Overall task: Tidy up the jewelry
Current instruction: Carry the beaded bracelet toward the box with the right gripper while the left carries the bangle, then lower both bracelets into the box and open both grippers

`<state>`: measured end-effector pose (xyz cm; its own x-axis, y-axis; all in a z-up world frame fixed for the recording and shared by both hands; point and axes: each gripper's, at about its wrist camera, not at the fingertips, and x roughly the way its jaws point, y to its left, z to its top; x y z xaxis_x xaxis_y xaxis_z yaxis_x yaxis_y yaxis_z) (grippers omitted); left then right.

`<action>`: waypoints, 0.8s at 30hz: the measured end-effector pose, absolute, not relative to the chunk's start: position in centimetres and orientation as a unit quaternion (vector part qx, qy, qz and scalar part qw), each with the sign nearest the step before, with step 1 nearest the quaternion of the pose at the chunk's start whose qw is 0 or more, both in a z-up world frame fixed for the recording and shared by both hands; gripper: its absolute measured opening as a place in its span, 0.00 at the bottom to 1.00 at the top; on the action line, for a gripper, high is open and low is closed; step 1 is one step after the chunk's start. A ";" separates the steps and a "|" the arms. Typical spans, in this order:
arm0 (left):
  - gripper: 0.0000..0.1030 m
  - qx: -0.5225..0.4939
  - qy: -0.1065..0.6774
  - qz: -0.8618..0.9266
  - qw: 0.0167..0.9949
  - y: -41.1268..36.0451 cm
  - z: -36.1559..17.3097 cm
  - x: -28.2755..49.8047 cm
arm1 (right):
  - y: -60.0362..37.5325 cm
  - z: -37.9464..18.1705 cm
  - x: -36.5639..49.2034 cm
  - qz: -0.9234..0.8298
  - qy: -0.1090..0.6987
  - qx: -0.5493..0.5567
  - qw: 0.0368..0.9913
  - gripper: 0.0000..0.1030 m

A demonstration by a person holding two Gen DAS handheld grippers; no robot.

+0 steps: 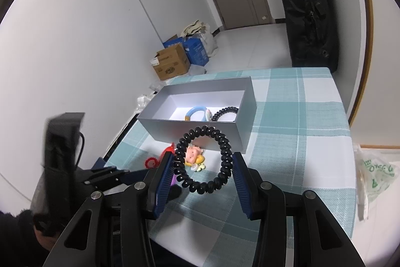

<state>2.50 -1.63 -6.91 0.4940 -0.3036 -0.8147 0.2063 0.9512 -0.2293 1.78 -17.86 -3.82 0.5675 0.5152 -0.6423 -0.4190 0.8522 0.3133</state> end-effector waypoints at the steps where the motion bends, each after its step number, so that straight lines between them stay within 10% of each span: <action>1: 0.44 -0.065 0.475 -0.156 0.864 -1.5 -6.5 2.7 | -17.8 -3.8 1.8 0.264 0.383 0.064 0.883 0.44; 24: 0.44 -0.098 0.404 -0.166 0.894 1.3 -0.9 7.6 | -16.3 -0.4 6.7 0.282 0.371 0.069 0.882 0.44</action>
